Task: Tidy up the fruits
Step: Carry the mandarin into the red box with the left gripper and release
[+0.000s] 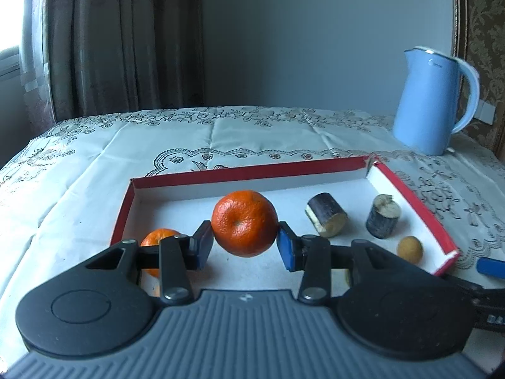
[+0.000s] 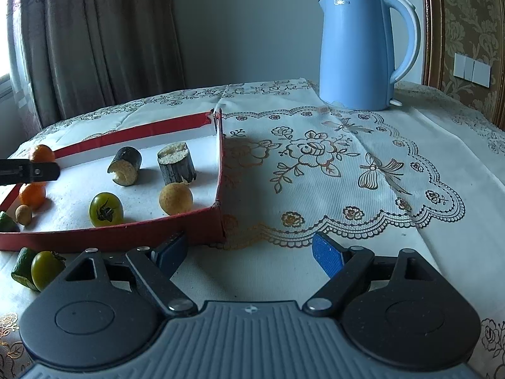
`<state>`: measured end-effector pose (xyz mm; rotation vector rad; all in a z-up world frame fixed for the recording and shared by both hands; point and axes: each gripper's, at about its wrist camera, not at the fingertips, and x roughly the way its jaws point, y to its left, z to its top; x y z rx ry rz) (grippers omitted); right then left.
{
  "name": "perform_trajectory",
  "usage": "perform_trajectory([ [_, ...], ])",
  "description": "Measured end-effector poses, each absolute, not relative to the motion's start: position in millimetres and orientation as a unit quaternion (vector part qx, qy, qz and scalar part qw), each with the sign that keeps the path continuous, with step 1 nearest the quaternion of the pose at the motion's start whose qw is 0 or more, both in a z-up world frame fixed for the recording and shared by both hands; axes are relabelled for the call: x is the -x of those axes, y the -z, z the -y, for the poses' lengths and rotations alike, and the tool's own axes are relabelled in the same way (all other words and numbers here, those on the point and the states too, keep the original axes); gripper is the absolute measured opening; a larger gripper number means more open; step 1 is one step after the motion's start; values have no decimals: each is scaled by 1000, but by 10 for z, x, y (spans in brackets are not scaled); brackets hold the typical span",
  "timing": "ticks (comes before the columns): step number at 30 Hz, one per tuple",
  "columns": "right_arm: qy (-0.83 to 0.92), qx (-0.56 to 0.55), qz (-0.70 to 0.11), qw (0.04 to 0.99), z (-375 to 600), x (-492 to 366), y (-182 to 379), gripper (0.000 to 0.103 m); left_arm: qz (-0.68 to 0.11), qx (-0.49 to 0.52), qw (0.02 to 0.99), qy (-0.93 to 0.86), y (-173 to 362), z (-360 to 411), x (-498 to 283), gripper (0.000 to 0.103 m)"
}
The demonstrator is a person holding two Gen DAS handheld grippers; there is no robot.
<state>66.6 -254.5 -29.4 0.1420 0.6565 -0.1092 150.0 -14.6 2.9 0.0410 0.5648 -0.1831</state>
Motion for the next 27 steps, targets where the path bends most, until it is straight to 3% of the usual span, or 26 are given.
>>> perform_trajectory([
  [15, 53, -77, -324, 941, 2563, -678, 303, 86, -293, -22, 955, 50, 191, 112, -1798, 42],
  [20, 53, -78, -324, 942, 2558, -678, 305, 86, -291, -18, 955, 51, 193, 105, -1809, 54],
  [24, 53, -78, -324, 942, 2556, -680, 306, 86, -295, -8, 954, 48, 206, 74, -1819, 73],
  [27, 53, -78, -323, 942, 2558, -679, 309, 87, -294, -7, 954, 49, 200, 69, -1798, 74],
])
